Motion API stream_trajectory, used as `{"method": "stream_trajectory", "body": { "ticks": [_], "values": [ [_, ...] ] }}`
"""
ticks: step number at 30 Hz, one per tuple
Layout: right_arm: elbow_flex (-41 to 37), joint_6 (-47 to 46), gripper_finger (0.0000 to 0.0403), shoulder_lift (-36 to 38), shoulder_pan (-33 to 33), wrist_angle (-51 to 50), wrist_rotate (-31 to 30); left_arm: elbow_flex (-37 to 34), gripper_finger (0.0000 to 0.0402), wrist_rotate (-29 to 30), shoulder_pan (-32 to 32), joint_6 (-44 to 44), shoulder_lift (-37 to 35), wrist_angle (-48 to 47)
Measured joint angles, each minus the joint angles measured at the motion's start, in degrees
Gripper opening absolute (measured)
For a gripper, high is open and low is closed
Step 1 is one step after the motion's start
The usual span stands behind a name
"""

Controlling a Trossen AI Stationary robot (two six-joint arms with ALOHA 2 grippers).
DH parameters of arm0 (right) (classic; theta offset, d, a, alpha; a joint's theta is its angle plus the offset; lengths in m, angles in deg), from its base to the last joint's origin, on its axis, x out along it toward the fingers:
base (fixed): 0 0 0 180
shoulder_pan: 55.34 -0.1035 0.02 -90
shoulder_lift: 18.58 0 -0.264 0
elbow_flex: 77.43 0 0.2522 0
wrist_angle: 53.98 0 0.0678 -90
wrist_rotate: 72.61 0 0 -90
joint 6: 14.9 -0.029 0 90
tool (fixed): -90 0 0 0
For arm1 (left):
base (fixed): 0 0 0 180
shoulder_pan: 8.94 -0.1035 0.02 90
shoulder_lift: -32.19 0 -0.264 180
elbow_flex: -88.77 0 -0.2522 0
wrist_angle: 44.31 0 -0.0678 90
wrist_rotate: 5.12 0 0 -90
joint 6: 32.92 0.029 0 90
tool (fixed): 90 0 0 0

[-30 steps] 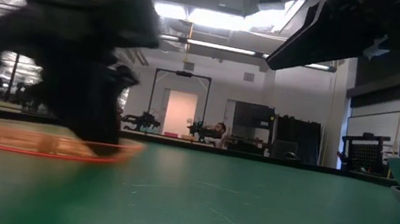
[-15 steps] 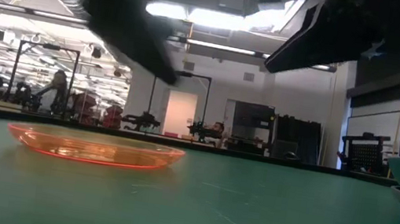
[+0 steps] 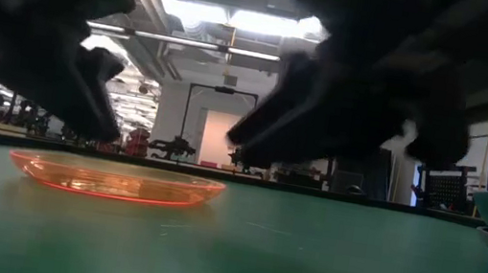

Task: Stack plastic plates
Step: Stack the transparent orange plate on top of the transparent blue plate

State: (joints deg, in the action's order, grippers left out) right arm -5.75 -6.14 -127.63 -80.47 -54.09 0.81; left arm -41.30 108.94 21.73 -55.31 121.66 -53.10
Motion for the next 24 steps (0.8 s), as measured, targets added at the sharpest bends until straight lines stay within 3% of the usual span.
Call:
{"method": "stream_trajectory", "body": {
  "ticks": [5,11,24],
  "values": [
    [3.06,2.28,0.0193,-5.56,2.97,-0.24,6.10,-5.49,0.0110,2.15,-1.96,0.06,-0.24,11.15],
    [6.37,3.53,0.0185,-9.33,4.72,-0.68,9.32,-5.85,0.0110,1.52,-3.34,0.06,-0.24,12.52],
    [6.58,1.95,0.0012,-9.27,6.77,-3.39,11.15,-5.85,0.0110,1.52,-2.96,-0.01,-0.24,14.12]
  ]
}}
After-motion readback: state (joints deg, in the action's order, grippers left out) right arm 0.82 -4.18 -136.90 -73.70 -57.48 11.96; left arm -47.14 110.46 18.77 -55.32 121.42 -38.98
